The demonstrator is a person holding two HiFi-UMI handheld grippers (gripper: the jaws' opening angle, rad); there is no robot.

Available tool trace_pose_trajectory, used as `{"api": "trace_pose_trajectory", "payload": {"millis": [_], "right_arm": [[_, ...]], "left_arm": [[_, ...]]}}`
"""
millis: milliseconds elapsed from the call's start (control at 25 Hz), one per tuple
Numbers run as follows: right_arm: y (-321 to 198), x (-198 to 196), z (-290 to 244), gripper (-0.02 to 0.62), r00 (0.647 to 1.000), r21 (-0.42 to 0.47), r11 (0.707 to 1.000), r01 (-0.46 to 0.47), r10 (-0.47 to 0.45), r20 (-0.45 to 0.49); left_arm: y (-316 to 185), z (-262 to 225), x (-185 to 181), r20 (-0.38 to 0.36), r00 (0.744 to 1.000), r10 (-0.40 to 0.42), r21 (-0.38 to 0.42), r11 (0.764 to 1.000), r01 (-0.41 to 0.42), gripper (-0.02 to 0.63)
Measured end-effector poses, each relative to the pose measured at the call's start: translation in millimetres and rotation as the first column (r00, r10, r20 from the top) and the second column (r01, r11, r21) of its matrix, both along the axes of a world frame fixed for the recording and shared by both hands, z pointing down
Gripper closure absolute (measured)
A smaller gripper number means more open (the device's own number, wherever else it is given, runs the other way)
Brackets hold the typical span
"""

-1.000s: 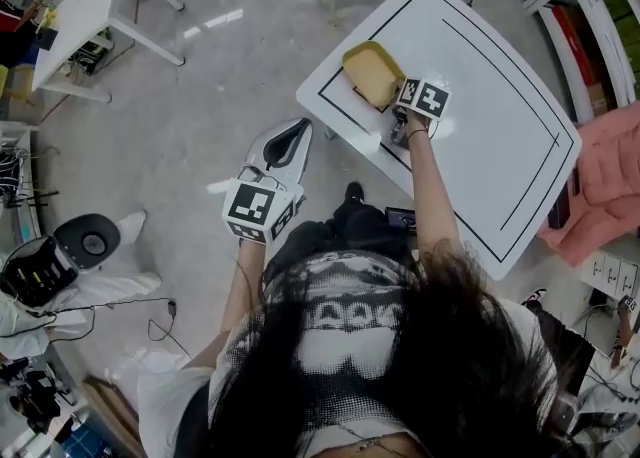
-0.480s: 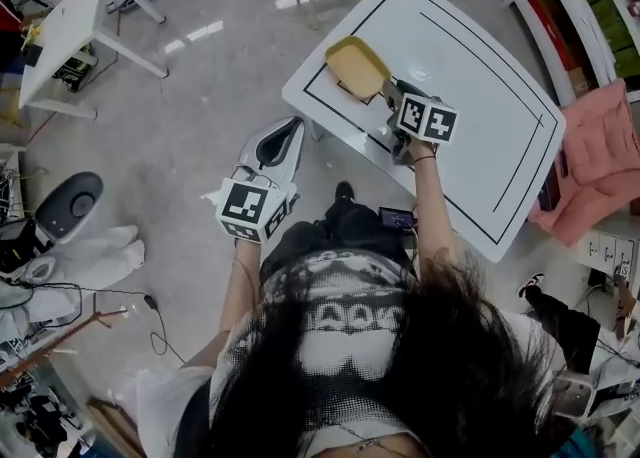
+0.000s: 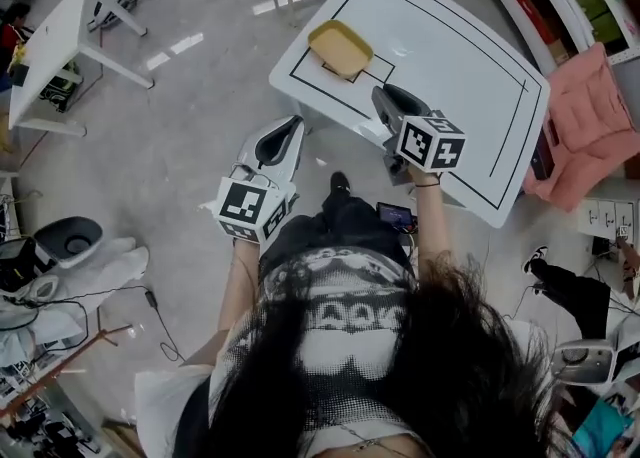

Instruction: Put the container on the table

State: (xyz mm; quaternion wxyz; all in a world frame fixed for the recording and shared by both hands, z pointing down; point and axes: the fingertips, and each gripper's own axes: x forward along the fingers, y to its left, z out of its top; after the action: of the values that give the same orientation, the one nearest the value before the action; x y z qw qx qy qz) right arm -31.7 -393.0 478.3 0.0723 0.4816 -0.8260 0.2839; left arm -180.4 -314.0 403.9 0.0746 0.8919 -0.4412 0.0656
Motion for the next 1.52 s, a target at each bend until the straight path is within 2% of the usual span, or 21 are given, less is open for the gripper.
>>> {"api": "trace_pose_trajectory", "payload": {"millis": [480,1000,1280,1520], "right_arm": [[113.9,-14.5,-17.5,0.508,0.999,0.024,0.999,-0.033,0.033,0.0],[165.5,0.4,-35.5,0.518,1.0,0.034,0.999,-0.014,0.015,-0.015],[196.3,27.8,-51.4,0.535,0.999,0.06,0.998,-0.034,0.032,0.027],[236.6,64.4,-63.1,0.56,0.998,0.091,0.995,-0.034,0.029,0.049]], "left_arm": [[87.0,3.9,0.5,-0.028,0.994,0.105,-0.018,0.994,-0.106,0.606],[126.2,-2.1,29.3,-0.039,0.988,0.15,-0.016,0.988,-0.151,0.606],[141.1,-11.1,67.5,-0.025,0.984,0.175,-0.007,0.985,-0.175,0.606],[174.5,-22.5,116.2,-0.029,0.979,0.204,0.012,0.979,-0.203,0.606]]}}
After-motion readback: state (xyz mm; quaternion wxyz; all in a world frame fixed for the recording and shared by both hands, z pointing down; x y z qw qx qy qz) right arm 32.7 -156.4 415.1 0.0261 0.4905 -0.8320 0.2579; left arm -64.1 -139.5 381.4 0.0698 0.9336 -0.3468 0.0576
